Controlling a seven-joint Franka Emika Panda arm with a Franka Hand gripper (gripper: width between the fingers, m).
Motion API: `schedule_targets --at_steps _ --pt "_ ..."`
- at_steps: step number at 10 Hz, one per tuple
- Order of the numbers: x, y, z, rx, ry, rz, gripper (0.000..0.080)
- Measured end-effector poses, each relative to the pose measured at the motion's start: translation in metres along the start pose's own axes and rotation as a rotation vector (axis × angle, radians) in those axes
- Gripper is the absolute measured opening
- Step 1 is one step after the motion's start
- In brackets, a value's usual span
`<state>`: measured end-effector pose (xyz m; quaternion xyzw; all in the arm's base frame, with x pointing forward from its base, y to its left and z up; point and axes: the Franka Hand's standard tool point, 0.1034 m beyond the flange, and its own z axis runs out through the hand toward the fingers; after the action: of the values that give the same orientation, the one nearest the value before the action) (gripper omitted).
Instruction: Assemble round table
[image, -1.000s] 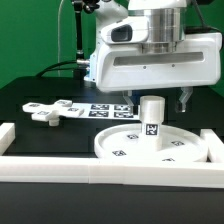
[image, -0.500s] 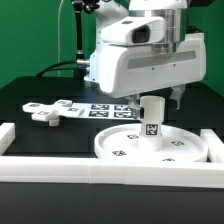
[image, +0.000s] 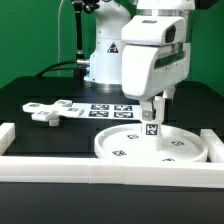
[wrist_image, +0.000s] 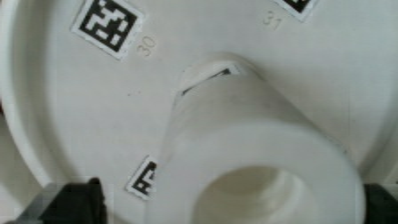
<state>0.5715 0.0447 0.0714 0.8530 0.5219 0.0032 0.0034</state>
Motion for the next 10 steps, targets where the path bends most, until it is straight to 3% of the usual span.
schedule_targets --at_steps 4,6,7,8,9,10 --pt "-0.0007 0.0029 0.0004 -0.012 -0.021 -0.175 0.0649" --pt "-0.0017 0.0016 0.0015 -0.007 -0.024 -0.171 0.0398" --pt "-0.0019 0.0018 0.0015 -0.008 -0.024 -0.170 0.0398" --pt "-0.0021 0.0018 0.0016 -0.007 -0.024 -0.170 0.0197" --pt "-0.0021 0.0018 0.0016 -0.007 -0.024 -0.170 0.0073" --pt "-0.0021 0.0018 0.0017 -0.007 -0.024 -0.170 0.0014"
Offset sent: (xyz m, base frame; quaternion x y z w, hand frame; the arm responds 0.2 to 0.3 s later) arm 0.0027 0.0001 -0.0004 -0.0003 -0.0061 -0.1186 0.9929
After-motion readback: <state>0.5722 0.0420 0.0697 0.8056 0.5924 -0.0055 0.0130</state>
